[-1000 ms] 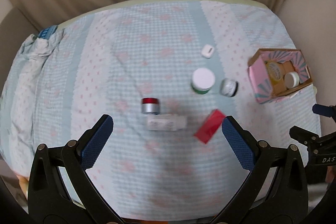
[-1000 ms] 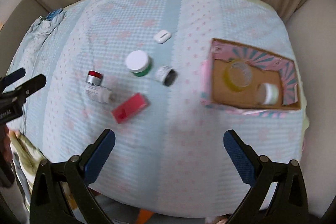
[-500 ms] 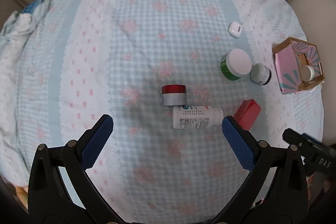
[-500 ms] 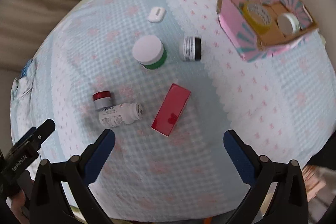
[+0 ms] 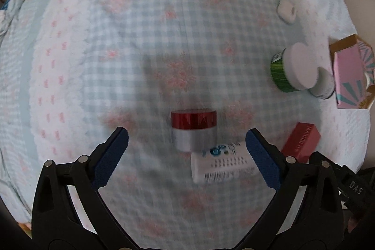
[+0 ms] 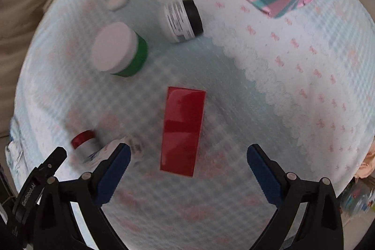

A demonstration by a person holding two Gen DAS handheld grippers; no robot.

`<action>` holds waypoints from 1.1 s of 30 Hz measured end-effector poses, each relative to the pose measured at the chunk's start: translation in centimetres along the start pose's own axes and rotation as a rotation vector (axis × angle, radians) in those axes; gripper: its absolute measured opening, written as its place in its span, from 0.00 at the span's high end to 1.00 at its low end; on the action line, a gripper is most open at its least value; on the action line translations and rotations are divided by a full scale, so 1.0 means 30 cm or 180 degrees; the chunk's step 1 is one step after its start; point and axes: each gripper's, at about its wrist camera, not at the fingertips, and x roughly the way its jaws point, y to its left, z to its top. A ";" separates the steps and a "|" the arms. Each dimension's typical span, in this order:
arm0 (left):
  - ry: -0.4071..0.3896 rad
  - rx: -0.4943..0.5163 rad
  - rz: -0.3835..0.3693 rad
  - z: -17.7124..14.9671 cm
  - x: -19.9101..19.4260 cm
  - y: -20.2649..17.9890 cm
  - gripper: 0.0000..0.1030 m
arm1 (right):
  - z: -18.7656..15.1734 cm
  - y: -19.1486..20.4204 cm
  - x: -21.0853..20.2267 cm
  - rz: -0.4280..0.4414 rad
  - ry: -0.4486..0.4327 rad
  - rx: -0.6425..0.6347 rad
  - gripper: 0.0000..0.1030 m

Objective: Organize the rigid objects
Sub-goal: 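Grasp the red-capped silver jar with the left tool while the right tool grasps the red box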

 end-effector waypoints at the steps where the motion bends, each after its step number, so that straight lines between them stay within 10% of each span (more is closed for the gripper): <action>1: 0.0022 -0.0003 -0.0003 0.005 0.019 0.002 0.07 | 0.006 0.005 0.020 -0.0022 0.0024 0.0015 0.10; 8: 0.0046 -0.0014 0.0013 0.025 0.118 0.004 0.11 | 0.034 0.048 0.127 -0.0112 0.0204 0.0104 0.23; 20: 0.0202 0.0093 -0.0044 -0.015 0.213 -0.039 0.51 | 0.067 0.034 0.204 -0.0096 0.0462 0.0207 0.60; 33: 0.0060 0.0089 -0.0065 -0.015 0.112 -0.025 0.51 | 0.060 -0.073 0.177 0.0121 0.0465 0.0262 0.61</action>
